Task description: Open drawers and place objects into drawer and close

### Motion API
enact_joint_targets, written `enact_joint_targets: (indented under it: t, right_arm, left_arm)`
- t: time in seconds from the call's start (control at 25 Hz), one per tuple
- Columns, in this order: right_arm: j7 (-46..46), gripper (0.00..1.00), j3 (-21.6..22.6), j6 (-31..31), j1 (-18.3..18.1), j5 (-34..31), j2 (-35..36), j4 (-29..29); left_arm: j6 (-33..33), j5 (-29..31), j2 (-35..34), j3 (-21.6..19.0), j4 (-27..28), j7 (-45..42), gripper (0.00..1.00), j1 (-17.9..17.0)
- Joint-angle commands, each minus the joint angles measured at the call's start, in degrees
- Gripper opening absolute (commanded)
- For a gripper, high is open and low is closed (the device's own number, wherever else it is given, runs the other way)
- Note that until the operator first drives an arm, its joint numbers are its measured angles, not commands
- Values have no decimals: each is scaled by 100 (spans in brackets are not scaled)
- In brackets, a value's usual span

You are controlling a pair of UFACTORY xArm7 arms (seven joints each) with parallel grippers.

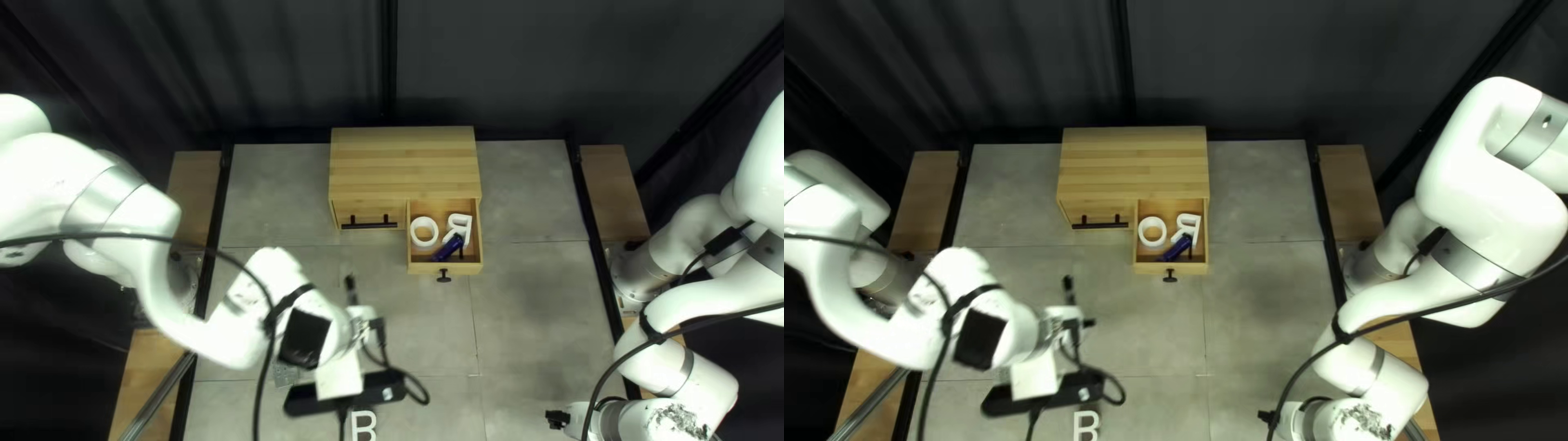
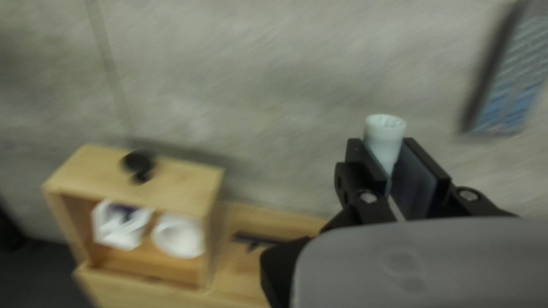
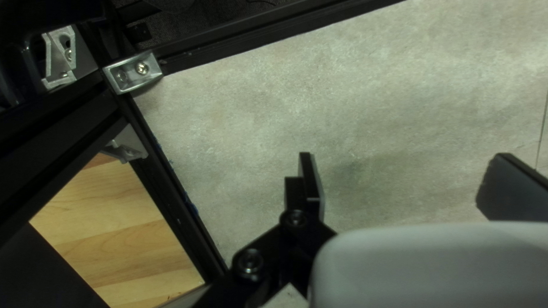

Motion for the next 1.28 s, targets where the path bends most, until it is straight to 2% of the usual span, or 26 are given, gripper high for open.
enact_joint_targets:
  t: [0.04, 0.16, 0.36, 0.64, 0.8, 1.0, 1.28]
  right_arm:
    - [0, 100, 0, 0, 0, 0, 0, 0]
    - [0, 100, 0, 0, 0, 0, 0, 0]
    - [0, 100, 0, 0, 0, 0, 0, 0]
    - [0, 100, 0, 0, 0, 0, 0, 0]
    - [0, 100, 0, 0, 0, 0, 0, 0]
    - [0, 100, 0, 0, 0, 0, 0, 0]
    - [0, 100, 0, 0, 0, 0, 0, 0]
  left_arm:
    - [-572, -286, 131, 207, 157, 1100, 0, 267]
    - [-912, -873, 218, 274, 182, 2014, 0, 434]
    - [-1135, -1771, 411, 345, 256, 3022, 0, 687]
    - [-1030, -2547, 682, 429, 609, 3857, 0, 994]
    - [-827, -3176, 961, 445, 919, 4538, 0, 1285]
    - [-675, -3640, 1164, 472, 1134, 5056, 0, 1559]
    - [-559, -3997, 1335, 505, 1308, 5390, 0, 1802]
